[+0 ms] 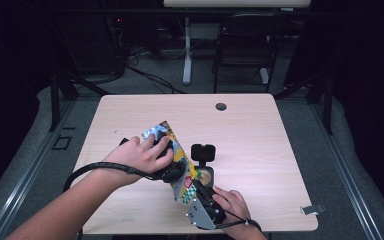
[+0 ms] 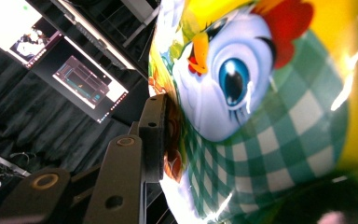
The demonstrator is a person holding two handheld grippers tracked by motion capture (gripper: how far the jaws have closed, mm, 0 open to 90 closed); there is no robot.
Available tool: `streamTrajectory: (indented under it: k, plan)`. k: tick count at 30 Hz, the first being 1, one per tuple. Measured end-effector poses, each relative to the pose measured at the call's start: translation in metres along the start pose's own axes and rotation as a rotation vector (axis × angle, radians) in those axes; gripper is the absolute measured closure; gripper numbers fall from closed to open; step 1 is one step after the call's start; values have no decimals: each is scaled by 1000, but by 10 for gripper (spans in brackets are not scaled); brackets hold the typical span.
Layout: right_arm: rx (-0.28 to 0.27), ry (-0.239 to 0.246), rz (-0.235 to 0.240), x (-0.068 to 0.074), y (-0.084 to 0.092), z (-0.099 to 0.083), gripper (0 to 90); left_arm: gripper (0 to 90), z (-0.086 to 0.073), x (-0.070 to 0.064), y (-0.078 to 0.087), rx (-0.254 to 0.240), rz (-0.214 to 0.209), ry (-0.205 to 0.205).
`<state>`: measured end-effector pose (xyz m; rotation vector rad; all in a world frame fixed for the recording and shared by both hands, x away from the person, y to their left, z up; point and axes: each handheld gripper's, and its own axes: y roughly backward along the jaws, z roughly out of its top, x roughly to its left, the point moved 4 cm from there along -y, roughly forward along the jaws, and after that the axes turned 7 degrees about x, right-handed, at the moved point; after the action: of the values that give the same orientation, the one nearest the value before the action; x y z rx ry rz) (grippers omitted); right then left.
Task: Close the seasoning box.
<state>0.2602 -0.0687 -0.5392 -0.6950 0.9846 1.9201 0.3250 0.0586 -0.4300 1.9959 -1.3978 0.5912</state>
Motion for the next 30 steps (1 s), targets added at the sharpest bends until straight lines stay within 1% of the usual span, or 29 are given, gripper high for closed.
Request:
streamTrajectory:
  k: [12, 16, 19, 20, 30]
  plan:
    - [1, 1, 0, 0, 0, 0, 895, 655, 0, 0, 0, 2, -1, -2]
    - [-1, -5, 2, 0, 0, 0, 896, 655, 0, 1, 0, 5, 1, -6]
    - [-12, -15, -1, 1, -1, 1, 895, 656, 0, 2, 1, 7, 7, -10]
    - [-2, -6, 0, 0, 0, 0, 895, 656, 0, 2, 1, 7, 7, -11]
    - [1, -6, -2, -1, 0, 0, 895, 655, 1, 3, 1, 11, 8, -14]
